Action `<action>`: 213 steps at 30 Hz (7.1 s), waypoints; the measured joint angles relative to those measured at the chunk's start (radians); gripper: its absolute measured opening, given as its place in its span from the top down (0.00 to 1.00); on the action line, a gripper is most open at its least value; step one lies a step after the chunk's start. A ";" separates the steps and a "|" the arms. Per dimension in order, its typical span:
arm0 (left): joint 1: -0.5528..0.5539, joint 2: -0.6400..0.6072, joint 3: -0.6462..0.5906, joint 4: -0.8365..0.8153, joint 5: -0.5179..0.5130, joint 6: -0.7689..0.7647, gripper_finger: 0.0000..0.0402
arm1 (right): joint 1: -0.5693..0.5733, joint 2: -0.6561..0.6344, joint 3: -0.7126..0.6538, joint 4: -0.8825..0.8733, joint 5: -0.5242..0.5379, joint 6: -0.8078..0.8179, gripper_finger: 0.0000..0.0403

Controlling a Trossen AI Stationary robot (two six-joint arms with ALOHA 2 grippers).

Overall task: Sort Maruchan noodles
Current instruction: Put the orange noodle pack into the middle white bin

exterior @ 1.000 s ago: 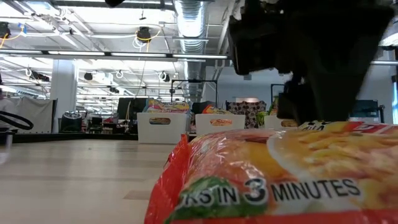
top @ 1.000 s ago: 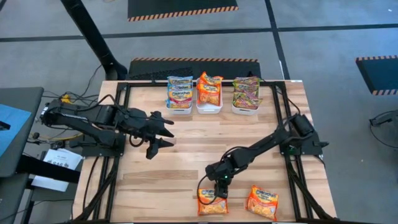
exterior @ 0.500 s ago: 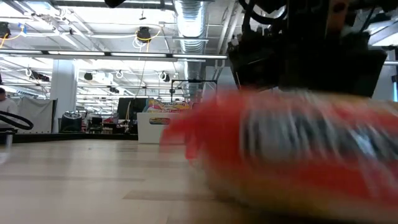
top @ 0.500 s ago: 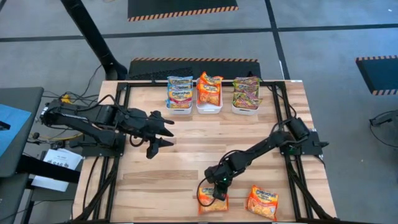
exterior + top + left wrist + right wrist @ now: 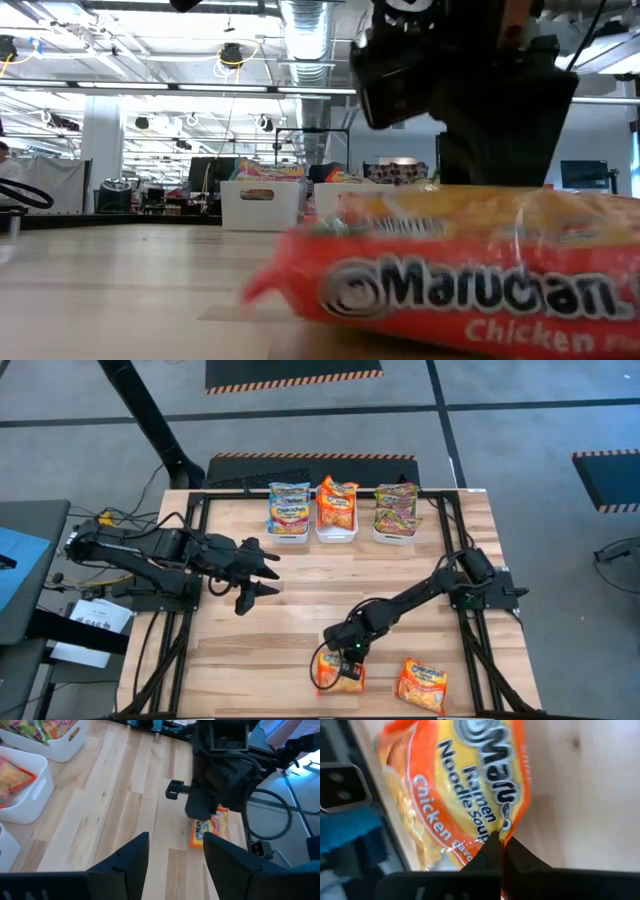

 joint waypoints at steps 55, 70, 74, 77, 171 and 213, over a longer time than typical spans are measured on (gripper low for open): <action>0.256 0.000 0.000 -0.086 -0.228 0.015 0.57 | -0.903 0.012 0.832 -0.748 0.345 -1.184 0.99; 0.336 0.000 0.000 -0.086 -0.227 -0.003 0.57 | -0.894 0.133 0.830 -0.784 0.330 -1.181 0.99; 0.336 0.000 0.000 -0.086 -0.227 -0.003 0.57 | -0.885 0.157 0.833 -0.761 0.330 -1.141 0.99; 0.336 0.000 0.000 -0.086 -0.227 -0.004 0.57 | -0.889 0.173 0.831 -0.754 0.337 -1.108 0.99; 0.392 0.000 0.000 -0.199 -0.009 0.194 0.57 | 0.194 -0.850 -0.293 -0.692 0.071 0.904 0.44; 0.351 0.000 0.000 -0.198 -0.010 0.077 0.57 | 0.427 -0.303 -0.369 -0.229 -0.066 0.944 0.45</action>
